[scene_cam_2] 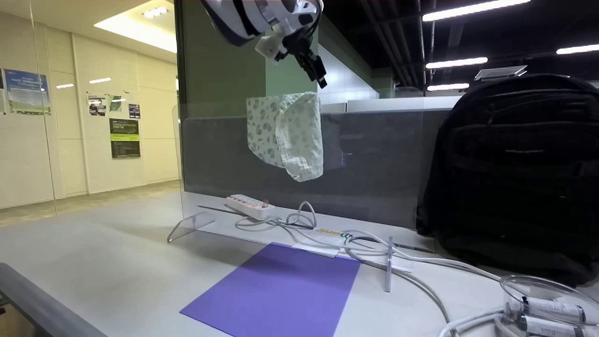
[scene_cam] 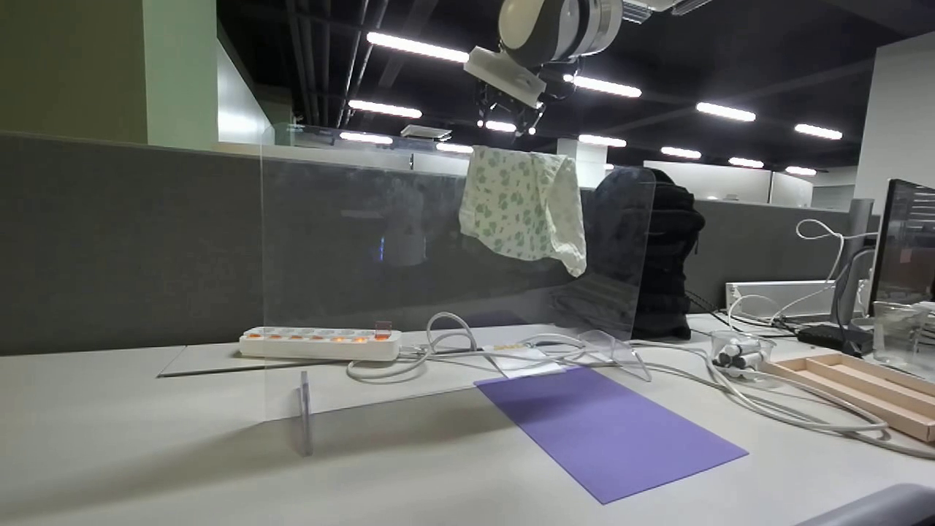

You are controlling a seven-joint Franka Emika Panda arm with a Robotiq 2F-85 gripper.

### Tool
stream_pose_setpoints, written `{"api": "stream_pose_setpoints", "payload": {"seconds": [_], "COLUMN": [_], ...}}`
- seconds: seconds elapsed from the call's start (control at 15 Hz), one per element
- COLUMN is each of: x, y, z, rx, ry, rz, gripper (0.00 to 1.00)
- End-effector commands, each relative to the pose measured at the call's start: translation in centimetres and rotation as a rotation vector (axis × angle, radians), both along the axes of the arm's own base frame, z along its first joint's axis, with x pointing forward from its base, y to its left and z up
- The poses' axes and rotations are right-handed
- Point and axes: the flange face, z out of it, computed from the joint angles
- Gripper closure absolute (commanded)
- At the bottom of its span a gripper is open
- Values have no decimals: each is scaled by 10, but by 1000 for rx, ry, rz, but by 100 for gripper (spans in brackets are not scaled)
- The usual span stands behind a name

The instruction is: Hang the white and green cloth on the glass panel

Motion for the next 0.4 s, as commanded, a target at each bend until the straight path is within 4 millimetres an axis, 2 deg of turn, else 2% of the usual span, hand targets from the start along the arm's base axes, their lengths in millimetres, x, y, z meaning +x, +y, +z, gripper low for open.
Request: {"api": "stream_pose_setpoints", "payload": {"seconds": [0.0,0.2,0.33], "x": [-8,-24,-33], "y": [2,-4,-15], "z": [12,12,8], "rx": [-19,-30,-39], "ry": [43,66,64], "rz": [-28,-24,-23], "gripper": [2,0,0]}}
